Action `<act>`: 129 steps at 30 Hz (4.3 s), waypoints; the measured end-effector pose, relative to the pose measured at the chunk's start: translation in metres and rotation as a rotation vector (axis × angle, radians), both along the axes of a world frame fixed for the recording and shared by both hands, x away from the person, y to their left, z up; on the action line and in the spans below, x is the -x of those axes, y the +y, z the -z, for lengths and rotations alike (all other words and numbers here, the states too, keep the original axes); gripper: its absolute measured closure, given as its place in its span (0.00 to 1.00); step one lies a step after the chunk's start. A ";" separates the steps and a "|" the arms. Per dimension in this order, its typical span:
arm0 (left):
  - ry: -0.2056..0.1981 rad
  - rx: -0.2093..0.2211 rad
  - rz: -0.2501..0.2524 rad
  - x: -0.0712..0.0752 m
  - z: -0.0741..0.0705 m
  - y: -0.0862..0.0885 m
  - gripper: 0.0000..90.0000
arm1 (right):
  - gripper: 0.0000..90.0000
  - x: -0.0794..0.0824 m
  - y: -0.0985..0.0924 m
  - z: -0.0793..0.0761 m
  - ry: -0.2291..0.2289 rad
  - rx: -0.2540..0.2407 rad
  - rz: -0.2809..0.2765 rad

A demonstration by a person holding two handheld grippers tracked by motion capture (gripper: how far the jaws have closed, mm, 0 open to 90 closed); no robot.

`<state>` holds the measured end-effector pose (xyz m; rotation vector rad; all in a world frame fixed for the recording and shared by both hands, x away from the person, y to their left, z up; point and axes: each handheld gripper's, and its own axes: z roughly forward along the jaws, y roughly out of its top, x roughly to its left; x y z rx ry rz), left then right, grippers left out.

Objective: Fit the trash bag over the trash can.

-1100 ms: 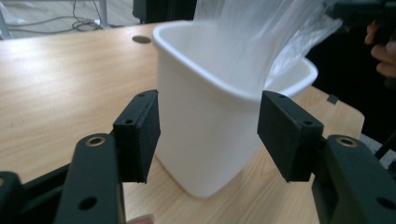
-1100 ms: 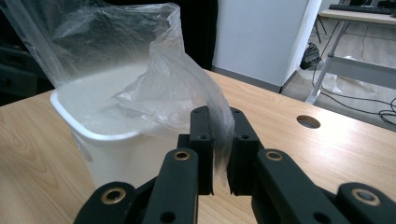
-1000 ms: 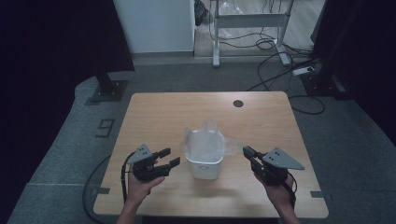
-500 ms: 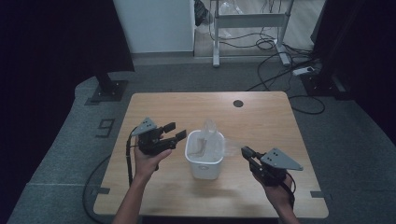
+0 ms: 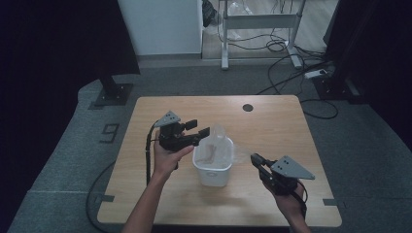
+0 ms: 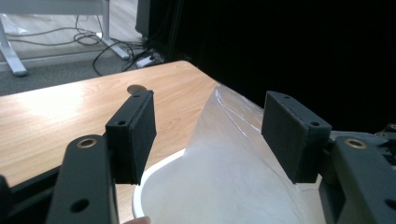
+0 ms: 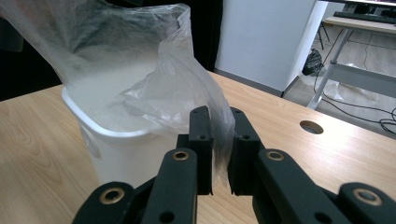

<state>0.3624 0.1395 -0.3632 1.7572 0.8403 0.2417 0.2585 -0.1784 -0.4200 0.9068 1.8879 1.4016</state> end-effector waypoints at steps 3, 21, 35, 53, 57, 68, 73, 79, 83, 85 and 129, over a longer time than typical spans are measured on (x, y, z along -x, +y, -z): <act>0.000 -0.024 -0.003 0.000 0.003 -0.004 0.40 | 0.90 0.000 0.001 0.000 -0.003 0.004 -0.003; -0.033 -0.131 0.056 0.013 0.025 -0.025 0.82 | 0.87 0.003 0.003 -0.005 -0.028 0.016 0.003; -0.030 -0.103 0.056 0.015 0.032 -0.020 0.97 | 0.71 0.016 0.003 -0.025 -0.096 -0.018 0.001; -0.029 -0.087 0.053 0.018 0.035 -0.019 0.99 | 0.66 0.023 0.018 -0.039 -0.100 -0.054 -0.054; -0.028 -0.084 0.054 0.019 0.035 -0.018 0.99 | 0.67 0.012 0.028 -0.030 -0.063 -0.042 -0.082; -0.024 -0.079 0.053 0.019 0.037 -0.018 0.99 | 0.67 0.010 0.039 -0.051 -0.112 -0.081 -0.102; -0.022 -0.081 0.055 0.019 0.038 -0.019 0.99 | 0.67 0.013 0.039 -0.062 -0.131 -0.088 -0.106; -0.017 -0.077 0.058 0.019 0.040 -0.020 0.98 | 0.67 0.015 0.042 -0.062 -0.112 -0.068 -0.121; -0.017 -0.076 0.058 0.020 0.041 -0.020 0.98 | 0.67 0.007 0.046 -0.050 -0.070 -0.061 -0.122; -0.017 -0.075 0.056 0.021 0.042 -0.019 0.98 | 0.67 -0.002 0.050 -0.043 -0.036 -0.069 -0.127; -0.039 -0.009 0.023 0.034 0.049 -0.001 1.00 | 0.99 -0.036 0.078 0.000 0.079 -0.027 -0.116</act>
